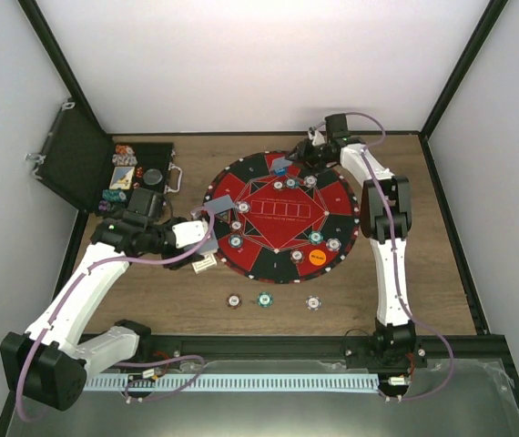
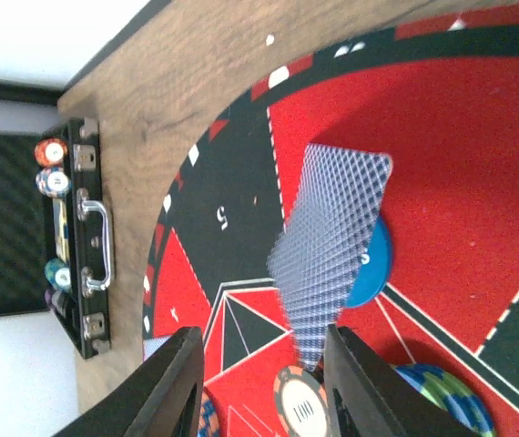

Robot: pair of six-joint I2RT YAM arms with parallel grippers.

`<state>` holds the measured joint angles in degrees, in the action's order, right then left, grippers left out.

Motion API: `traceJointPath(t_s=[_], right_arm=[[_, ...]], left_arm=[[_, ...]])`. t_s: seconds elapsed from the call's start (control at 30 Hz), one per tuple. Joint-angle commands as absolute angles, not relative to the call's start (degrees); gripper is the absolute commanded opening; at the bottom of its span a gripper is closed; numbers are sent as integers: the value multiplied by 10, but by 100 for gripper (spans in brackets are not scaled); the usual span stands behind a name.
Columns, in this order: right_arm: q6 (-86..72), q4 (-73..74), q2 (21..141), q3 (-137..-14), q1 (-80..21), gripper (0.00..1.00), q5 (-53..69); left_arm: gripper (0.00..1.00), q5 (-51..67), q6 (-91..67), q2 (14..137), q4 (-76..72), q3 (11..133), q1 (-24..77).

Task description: Distribute texas hold em gaming equipment

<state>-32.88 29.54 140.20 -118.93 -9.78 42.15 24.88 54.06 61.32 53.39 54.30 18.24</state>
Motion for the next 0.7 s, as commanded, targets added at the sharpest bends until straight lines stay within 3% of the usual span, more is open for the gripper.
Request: traceJointPath(t_s=[0.0, 0.07, 0.27, 0.47, 0.67], right_arm=[[-305, 335, 1377, -1223, -91, 45, 371], [-297, 343, 1355, -1219, -91, 53, 357], [-292, 317, 1244, -1119, -104, 64, 336], [-345, 164, 1044, -843, -187, 79, 407], [-492, -39, 907, -612, -303, 84, 488]], left_arm=[[5, 272, 538, 604, 538, 553, 181], [5, 276, 537, 605, 541, 556, 181], [5, 282, 538, 603, 549, 568, 181], [5, 290, 539, 606, 555, 575, 182], [5, 287, 544, 608, 558, 579, 181]])
